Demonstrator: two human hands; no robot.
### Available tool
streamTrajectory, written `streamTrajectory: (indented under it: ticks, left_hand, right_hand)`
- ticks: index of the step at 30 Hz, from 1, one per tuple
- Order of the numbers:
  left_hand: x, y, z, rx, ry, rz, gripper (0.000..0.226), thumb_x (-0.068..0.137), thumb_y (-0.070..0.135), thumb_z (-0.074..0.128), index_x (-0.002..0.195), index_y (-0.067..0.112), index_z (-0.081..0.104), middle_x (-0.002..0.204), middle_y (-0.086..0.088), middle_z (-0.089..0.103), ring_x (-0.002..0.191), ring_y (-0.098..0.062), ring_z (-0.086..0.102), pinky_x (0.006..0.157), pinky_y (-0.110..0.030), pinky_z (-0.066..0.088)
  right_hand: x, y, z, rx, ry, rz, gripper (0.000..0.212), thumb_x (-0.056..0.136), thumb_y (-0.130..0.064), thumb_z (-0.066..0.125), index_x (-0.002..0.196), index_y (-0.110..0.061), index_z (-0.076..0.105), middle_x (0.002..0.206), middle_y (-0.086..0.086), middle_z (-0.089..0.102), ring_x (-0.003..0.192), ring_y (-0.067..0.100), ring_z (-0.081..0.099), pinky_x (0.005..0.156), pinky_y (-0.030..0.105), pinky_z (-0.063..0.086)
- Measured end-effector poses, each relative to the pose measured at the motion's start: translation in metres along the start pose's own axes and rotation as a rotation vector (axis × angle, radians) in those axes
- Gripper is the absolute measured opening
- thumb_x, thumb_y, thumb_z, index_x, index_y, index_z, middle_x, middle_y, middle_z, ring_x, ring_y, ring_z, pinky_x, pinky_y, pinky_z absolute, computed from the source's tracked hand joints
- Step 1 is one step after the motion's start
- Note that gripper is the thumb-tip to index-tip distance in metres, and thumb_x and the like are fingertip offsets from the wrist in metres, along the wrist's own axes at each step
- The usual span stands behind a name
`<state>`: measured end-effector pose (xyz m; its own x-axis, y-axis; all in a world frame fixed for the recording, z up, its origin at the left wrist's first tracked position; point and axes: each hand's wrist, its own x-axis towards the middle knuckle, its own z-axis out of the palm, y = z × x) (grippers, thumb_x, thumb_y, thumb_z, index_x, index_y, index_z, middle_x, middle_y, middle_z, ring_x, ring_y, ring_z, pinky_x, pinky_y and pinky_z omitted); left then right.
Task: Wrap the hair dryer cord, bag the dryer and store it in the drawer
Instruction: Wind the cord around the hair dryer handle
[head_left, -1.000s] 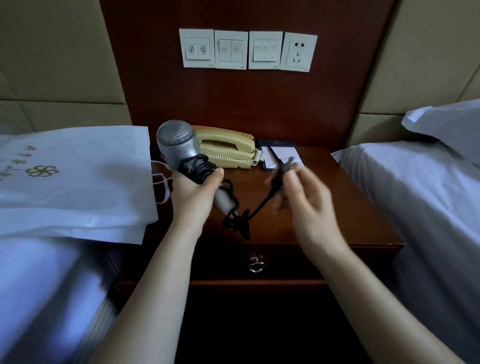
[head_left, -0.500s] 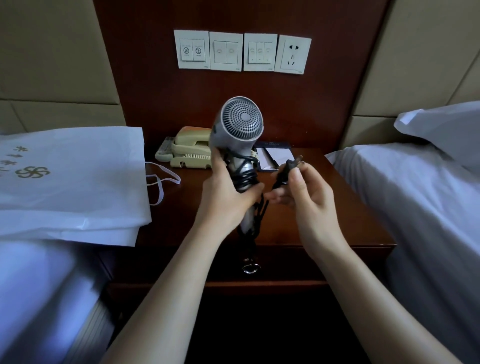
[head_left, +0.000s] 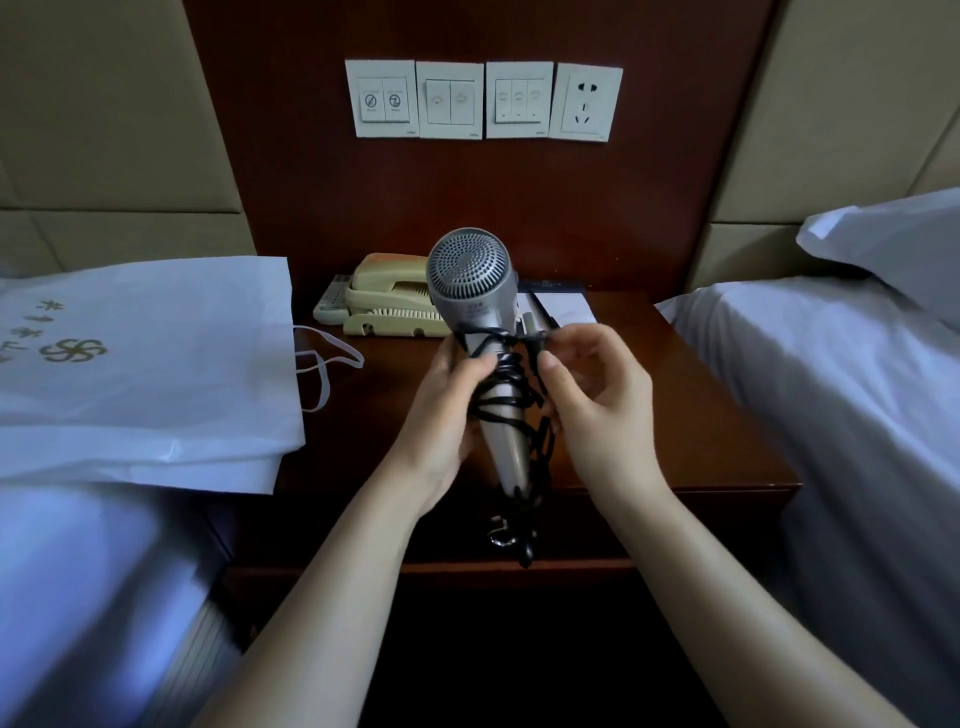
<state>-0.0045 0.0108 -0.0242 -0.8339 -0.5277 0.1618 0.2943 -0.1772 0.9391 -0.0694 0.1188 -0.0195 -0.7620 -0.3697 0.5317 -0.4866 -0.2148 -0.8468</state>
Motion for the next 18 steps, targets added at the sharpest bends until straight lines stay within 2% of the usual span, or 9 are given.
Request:
streamTrajectory:
  ticks: [2,5,7,9,12,14,15,17,18]
  left_hand:
    - [-0.002,0.0,0.006,-0.038,-0.002,-0.008,0.038,0.094,0.019,0.045,0.131,0.012,0.049,0.124,-0.015,0.062,0.111,-0.028,0.06,0.096,-0.044,0.046]
    - [-0.001,-0.004,0.009,-0.007,-0.026,0.023,0.037,0.099,0.014,0.037,0.135,0.013,0.045,0.124,-0.01,0.062,0.11,-0.02,0.062,0.093,-0.036,0.05]
    - [-0.002,-0.004,0.012,-0.003,-0.044,0.025,0.038,0.099,0.014,0.038,0.136,0.014,0.045,0.123,-0.007,0.063,0.106,-0.016,0.063,0.087,-0.03,0.053]
    - [-0.003,-0.007,0.013,-0.007,-0.047,0.025,0.039,0.099,0.015,0.04,0.137,0.016,0.043,0.123,-0.006,0.062,0.107,-0.017,0.063,0.088,-0.032,0.053]
    - [-0.005,-0.006,0.016,0.052,0.028,0.056,0.057,0.09,0.035,0.053,0.144,0.026,0.033,0.136,-0.002,0.056,0.124,-0.02,0.054,0.105,-0.046,0.042]
    - [-0.004,-0.005,0.015,0.106,0.009,0.046,0.07,0.084,0.054,0.048,0.146,0.028,0.031,0.141,0.0,0.051,0.13,-0.016,0.048,0.11,-0.046,0.035]
    - [-0.005,-0.004,0.015,0.083,-0.008,0.033,0.063,0.089,0.058,0.039,0.143,0.026,0.037,0.137,0.002,0.055,0.127,-0.011,0.05,0.109,-0.039,0.038]
    - [-0.006,-0.004,0.018,0.054,-0.06,0.052,0.044,0.1,0.048,0.015,0.122,0.033,0.051,0.115,0.017,0.068,0.107,0.007,0.059,0.091,-0.017,0.048]
    - [-0.009,-0.005,0.02,0.068,-0.089,0.054,0.046,0.1,0.045,0.008,0.12,0.037,0.049,0.115,0.021,0.065,0.105,0.012,0.058,0.086,-0.011,0.047]
  right_hand:
    - [0.002,0.004,-0.002,-0.046,0.05,0.042,0.014,0.089,-0.007,0.058,0.084,-0.02,0.064,0.069,-0.011,0.062,0.06,0.004,0.056,0.06,0.023,0.045]
    - [0.008,0.006,-0.009,0.067,0.043,0.17,0.021,0.092,-0.008,0.052,0.08,-0.014,0.068,0.06,-0.014,0.063,0.058,-0.003,0.055,0.059,0.013,0.043]
    - [0.009,0.008,-0.012,0.183,-0.006,0.256,0.023,0.093,-0.008,0.049,0.082,-0.013,0.068,0.069,-0.012,0.067,0.069,0.0,0.06,0.066,0.013,0.045]
    - [0.008,0.011,-0.011,0.233,-0.065,0.302,0.025,0.094,-0.009,0.048,0.085,-0.018,0.069,0.086,-0.005,0.072,0.086,0.01,0.066,0.08,0.024,0.05]
    - [0.003,0.009,-0.007,0.18,-0.208,0.285,0.021,0.095,-0.013,0.048,0.097,-0.023,0.066,0.1,-0.003,0.071,0.097,0.005,0.066,0.088,0.022,0.05]
    - [0.001,0.008,-0.005,0.117,-0.34,0.238,0.022,0.092,-0.023,0.052,0.112,-0.018,0.063,0.109,0.0,0.07,0.104,0.008,0.064,0.09,0.023,0.049]
    - [0.0,0.009,-0.004,0.111,-0.369,0.247,0.029,0.091,-0.028,0.054,0.116,-0.016,0.061,0.113,0.001,0.069,0.108,0.01,0.063,0.093,0.025,0.05]
    - [-0.002,0.011,-0.001,0.145,-0.353,0.315,0.032,0.091,-0.032,0.056,0.118,-0.014,0.061,0.115,0.003,0.068,0.109,0.012,0.063,0.095,0.028,0.05]
    - [-0.002,0.011,0.001,0.165,-0.325,0.356,0.032,0.091,-0.032,0.057,0.116,-0.013,0.062,0.114,0.004,0.069,0.108,0.014,0.064,0.095,0.03,0.05]
